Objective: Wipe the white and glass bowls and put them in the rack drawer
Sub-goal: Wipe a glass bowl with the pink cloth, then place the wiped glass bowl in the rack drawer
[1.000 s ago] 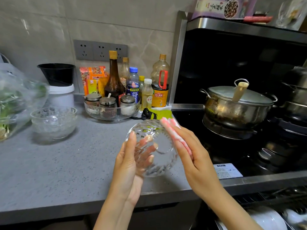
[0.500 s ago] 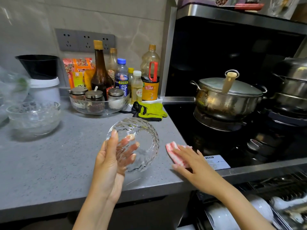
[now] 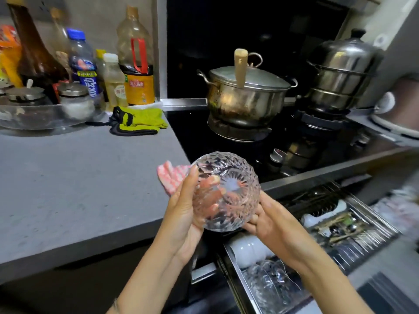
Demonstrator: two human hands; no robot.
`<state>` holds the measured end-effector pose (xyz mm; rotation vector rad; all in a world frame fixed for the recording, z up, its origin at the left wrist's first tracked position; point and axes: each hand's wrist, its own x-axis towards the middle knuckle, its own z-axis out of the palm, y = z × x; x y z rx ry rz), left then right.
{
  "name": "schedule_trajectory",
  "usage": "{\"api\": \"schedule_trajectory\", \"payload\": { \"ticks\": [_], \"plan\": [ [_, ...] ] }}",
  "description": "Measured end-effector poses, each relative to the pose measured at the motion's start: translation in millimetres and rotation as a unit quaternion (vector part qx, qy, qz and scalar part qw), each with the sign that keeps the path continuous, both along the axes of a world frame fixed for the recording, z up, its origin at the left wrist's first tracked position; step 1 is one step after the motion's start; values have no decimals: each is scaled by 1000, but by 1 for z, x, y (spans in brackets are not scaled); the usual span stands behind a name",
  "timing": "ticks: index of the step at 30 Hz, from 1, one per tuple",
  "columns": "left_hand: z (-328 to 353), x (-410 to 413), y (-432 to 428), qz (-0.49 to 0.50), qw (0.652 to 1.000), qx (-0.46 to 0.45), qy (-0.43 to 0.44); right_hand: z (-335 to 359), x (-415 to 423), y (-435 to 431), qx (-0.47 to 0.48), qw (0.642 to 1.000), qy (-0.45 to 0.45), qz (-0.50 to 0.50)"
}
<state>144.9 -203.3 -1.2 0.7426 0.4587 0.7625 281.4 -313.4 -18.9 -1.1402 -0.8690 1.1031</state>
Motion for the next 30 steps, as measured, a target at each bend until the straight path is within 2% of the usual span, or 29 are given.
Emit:
{"api": "schedule_trajectory", "payload": {
  "ticks": [4, 8, 10, 12, 14, 15, 17, 21, 23, 26, 30],
  "plan": [
    [-24, 37, -31, -78, 996, 4, 30, -8, 24, -42, -3, 997, 37, -73],
    [-52, 62, -52, -193, 968, 102, 124, -18, 56, -85, -26, 987, 67, -145],
    [-69, 76, -57, -245, 941, 141, 184, -24, 73, -103, -50, 982, 63, -172],
    [-85, 93, -59, -279, 922, 142, 226, -31, 88, -116, -77, 975, 57, -198],
    [-105, 112, -60, -277, 911, 155, 264, -37, 103, -123, -109, 972, 24, -206],
    [-120, 122, -60, -263, 899, 193, 293, -42, 111, -124, -134, 970, -11, -202],
    [-155, 137, -58, -244, 852, 290, 361, -57, 129, -123, -202, 955, -76, -205],
    [-225, 149, -58, -271, 684, 486, 471, -98, 165, -111, -297, 927, -119, -197],
    [-248, 149, -61, -295, 619, 532, 497, -117, 181, -107, -328, 922, -119, -169],
    [-272, 149, -65, -310, 567, 570, 507, -139, 200, -98, -368, 915, -96, -138],
    [-289, 151, -70, -270, 526, 614, 523, -168, 215, -89, -416, 899, -90, -101]
  ]
}}
